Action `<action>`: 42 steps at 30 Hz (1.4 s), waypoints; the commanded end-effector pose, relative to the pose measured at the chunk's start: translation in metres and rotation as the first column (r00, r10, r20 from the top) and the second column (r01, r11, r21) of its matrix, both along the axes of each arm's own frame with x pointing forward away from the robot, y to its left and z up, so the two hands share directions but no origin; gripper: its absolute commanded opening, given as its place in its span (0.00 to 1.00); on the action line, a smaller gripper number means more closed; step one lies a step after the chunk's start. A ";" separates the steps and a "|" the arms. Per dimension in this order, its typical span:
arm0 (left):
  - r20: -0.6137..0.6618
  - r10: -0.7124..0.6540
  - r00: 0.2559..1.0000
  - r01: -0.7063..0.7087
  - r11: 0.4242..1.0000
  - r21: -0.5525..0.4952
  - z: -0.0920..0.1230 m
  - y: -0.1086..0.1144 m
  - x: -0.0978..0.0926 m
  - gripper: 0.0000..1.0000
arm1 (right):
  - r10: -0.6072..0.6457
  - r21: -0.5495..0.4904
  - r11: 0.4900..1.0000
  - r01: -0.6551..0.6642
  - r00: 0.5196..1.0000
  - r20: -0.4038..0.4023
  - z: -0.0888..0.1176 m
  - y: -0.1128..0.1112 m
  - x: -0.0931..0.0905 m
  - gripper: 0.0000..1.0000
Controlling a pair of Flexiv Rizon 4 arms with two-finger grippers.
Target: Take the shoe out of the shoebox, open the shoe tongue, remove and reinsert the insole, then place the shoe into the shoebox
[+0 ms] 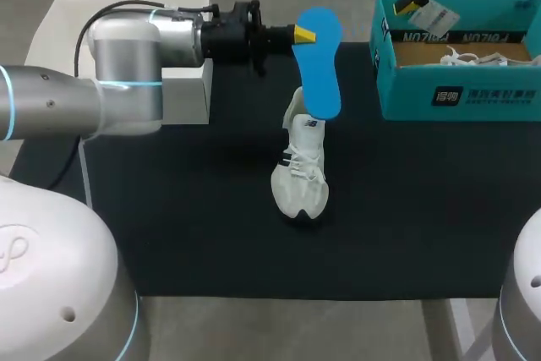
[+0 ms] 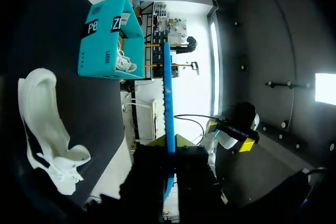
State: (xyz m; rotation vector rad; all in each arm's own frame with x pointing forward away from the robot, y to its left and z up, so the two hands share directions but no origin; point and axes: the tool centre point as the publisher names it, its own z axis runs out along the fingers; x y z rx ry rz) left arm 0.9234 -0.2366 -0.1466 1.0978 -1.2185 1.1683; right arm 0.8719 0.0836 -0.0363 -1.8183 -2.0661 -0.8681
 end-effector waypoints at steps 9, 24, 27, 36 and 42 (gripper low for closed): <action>-0.017 0.021 1.000 -0.021 1.000 -0.009 0.006 0.006 0.004 0.00 | -0.006 -0.017 1.000 0.006 1.000 -0.001 0.002 0.000 0.000 1.00; -0.029 0.039 0.999 -0.039 0.999 -0.005 -0.008 -0.008 0.022 0.00 | -0.051 -0.361 0.932 0.041 0.999 -0.018 0.024 0.034 0.005 1.00; -0.028 0.050 0.998 -0.050 0.999 -0.004 -0.005 -0.010 0.024 0.00 | -0.055 -0.397 0.917 0.041 0.998 -0.024 0.024 0.042 0.007 1.00; -0.023 0.069 0.997 -0.069 0.997 -0.020 0.007 -0.015 0.022 0.00 | -0.084 -0.494 0.868 0.047 0.995 -0.053 0.016 0.061 0.019 1.00; -0.047 0.067 0.997 -0.068 0.997 -0.022 0.003 -0.014 0.024 0.00 | -0.072 -0.550 0.835 0.036 0.996 -0.043 0.007 0.069 0.020 1.00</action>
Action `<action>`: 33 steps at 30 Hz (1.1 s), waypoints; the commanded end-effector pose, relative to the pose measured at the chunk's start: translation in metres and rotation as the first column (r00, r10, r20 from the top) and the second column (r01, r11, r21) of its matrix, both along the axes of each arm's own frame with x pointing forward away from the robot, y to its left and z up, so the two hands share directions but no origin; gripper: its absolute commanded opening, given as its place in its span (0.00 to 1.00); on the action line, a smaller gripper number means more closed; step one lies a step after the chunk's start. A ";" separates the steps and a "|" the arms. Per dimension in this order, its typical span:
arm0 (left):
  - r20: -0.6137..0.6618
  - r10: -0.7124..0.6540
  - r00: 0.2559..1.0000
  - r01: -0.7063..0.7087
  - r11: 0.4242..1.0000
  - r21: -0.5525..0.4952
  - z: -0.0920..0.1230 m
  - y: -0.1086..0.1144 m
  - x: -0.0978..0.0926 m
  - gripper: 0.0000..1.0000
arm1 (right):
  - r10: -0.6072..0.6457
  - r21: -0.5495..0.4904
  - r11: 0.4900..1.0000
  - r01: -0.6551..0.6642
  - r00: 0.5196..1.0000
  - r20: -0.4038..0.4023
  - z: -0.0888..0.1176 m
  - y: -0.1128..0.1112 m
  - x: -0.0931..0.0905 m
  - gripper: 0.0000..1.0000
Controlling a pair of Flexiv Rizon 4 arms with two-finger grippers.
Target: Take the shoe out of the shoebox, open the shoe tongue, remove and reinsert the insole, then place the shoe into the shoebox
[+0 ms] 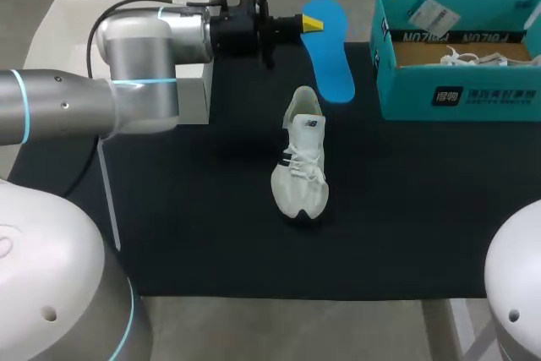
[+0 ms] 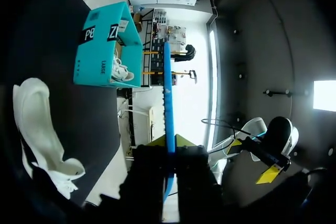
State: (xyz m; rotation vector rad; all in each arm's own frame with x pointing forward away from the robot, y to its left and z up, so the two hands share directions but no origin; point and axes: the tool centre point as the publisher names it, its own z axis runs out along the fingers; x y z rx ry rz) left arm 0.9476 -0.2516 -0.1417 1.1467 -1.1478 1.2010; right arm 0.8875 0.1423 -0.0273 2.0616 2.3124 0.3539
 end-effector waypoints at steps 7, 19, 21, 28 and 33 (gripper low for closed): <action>-0.010 0.007 1.000 -0.007 1.000 0.005 -0.003 0.001 -0.002 0.00 | -0.002 -0.136 0.991 -0.004 0.999 -0.045 -0.013 0.011 0.005 1.00; -0.006 0.009 1.000 -0.009 1.000 0.006 -0.001 0.000 -0.008 0.00 | -0.103 -0.130 0.987 0.094 0.993 -0.059 -0.024 0.008 0.011 1.00; -0.008 0.012 1.000 -0.012 1.000 0.005 -0.002 0.000 -0.009 0.00 | -0.120 -0.129 0.985 0.112 0.991 -0.058 -0.025 0.006 0.011 1.00; -0.011 0.020 1.000 -0.019 1.000 0.004 -0.003 0.000 -0.012 0.00 | -0.142 -0.141 0.981 0.132 0.988 -0.065 -0.027 0.006 0.011 1.00; -0.009 0.024 1.000 -0.024 1.000 0.000 -0.003 0.001 -0.015 0.00 | -0.142 -0.141 0.981 0.132 0.988 -0.065 -0.027 0.006 0.011 1.00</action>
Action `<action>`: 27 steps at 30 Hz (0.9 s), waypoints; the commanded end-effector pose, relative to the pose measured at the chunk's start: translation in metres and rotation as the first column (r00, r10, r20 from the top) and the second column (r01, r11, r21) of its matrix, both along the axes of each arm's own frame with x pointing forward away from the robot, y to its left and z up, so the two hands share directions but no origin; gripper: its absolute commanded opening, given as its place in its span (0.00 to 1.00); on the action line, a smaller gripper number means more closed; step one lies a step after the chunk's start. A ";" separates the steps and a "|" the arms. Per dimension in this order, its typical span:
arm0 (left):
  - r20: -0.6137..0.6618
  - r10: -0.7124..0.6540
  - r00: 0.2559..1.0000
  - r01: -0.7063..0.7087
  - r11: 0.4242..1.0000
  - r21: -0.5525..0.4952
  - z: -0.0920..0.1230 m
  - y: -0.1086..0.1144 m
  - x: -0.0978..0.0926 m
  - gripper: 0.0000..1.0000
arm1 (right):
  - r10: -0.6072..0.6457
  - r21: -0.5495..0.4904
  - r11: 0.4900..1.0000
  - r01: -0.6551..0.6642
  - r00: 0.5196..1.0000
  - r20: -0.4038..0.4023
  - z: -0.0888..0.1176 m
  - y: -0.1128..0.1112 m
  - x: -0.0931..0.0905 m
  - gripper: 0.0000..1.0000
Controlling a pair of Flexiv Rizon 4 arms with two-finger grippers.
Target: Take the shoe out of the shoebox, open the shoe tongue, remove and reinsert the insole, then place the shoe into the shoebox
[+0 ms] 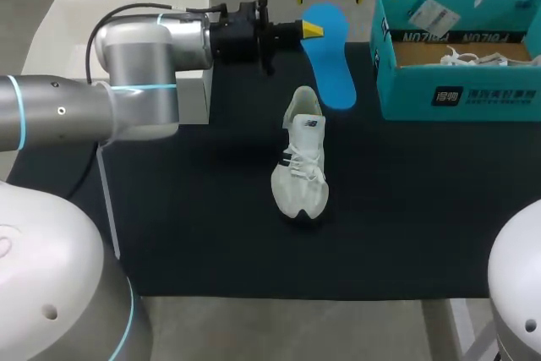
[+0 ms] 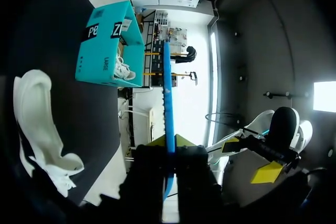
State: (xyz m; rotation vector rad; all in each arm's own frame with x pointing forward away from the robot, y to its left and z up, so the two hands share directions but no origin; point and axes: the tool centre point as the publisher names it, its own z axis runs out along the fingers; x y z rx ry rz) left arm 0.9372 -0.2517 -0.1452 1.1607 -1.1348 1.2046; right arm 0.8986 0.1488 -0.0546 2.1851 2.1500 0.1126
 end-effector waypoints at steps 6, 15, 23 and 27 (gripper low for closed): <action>0.001 0.017 1.000 -0.017 1.000 0.007 -0.002 0.004 -0.004 0.00 | 0.000 0.001 1.000 0.000 1.000 0.000 0.000 0.000 0.000 1.00; -0.006 0.021 1.000 -0.021 1.000 0.016 -0.007 0.006 -0.003 0.00 | 0.000 0.001 1.000 0.000 1.000 0.000 0.000 0.000 0.000 1.00; -0.008 0.014 1.000 -0.014 1.000 0.016 -0.007 0.004 -0.003 0.00 | 0.000 0.001 1.000 0.000 1.000 0.000 0.000 0.000 0.000 1.00; -0.006 0.013 1.000 -0.013 1.000 0.016 -0.006 0.005 -0.002 0.00 | 0.000 0.001 1.000 0.000 1.000 0.000 0.000 0.000 0.000 1.00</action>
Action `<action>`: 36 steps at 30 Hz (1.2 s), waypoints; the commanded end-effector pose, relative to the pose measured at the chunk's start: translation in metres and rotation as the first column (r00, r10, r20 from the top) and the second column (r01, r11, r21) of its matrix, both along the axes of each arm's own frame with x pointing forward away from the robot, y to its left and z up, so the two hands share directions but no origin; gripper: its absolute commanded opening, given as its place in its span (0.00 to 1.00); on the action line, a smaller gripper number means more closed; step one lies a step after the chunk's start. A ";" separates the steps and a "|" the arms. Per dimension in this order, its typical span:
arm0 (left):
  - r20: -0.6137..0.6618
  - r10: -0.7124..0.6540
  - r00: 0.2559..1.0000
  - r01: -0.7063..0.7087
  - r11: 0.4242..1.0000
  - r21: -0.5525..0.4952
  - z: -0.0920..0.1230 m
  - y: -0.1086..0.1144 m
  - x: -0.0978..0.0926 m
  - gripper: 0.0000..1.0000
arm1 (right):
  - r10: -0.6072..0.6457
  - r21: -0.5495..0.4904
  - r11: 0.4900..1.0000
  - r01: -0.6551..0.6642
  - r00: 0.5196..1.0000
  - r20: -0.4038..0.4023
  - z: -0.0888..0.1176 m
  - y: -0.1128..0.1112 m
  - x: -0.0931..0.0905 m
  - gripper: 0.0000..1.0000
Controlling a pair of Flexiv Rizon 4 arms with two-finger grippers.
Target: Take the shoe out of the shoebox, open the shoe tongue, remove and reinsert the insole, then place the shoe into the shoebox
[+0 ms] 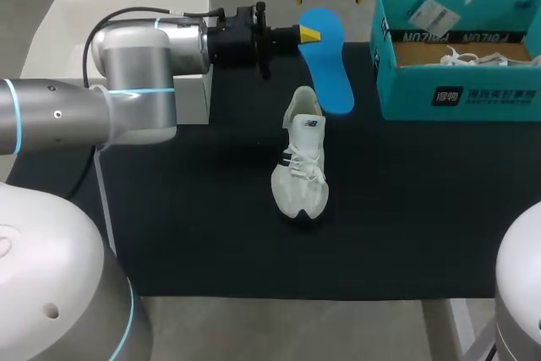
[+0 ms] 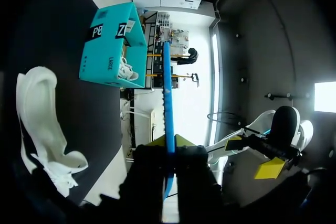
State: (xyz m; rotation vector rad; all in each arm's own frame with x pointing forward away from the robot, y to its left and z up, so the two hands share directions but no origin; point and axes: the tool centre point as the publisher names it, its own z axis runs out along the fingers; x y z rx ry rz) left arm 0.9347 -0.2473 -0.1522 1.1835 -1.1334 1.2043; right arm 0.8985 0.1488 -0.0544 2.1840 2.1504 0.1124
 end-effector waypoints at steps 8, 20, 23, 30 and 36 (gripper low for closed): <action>-0.002 -0.001 1.000 0.001 1.000 0.005 0.001 0.003 0.005 0.00 | -0.082 0.217 0.974 0.067 0.995 0.065 -0.001 -0.014 -0.001 1.00; -0.046 -0.015 0.999 0.013 0.999 -0.046 0.001 0.010 0.010 0.00 | -0.192 0.772 0.635 0.009 0.970 0.147 -0.002 -0.044 -0.005 1.00; -0.047 -0.016 0.999 0.014 0.999 -0.052 0.002 0.013 0.011 0.00 | -0.172 0.855 0.518 -0.029 0.975 0.138 -0.002 -0.047 -0.005 1.00; -0.047 -0.009 0.999 0.007 0.998 -0.055 0.002 0.018 0.012 0.00 | -0.107 0.944 0.315 -0.095 0.985 0.135 -0.003 -0.050 0.000 1.00; -0.093 -0.049 0.994 0.035 0.989 -0.146 0.010 0.021 0.011 0.00 | -0.006 0.995 -0.027 -0.098 0.995 0.098 -0.007 -0.058 0.003 1.00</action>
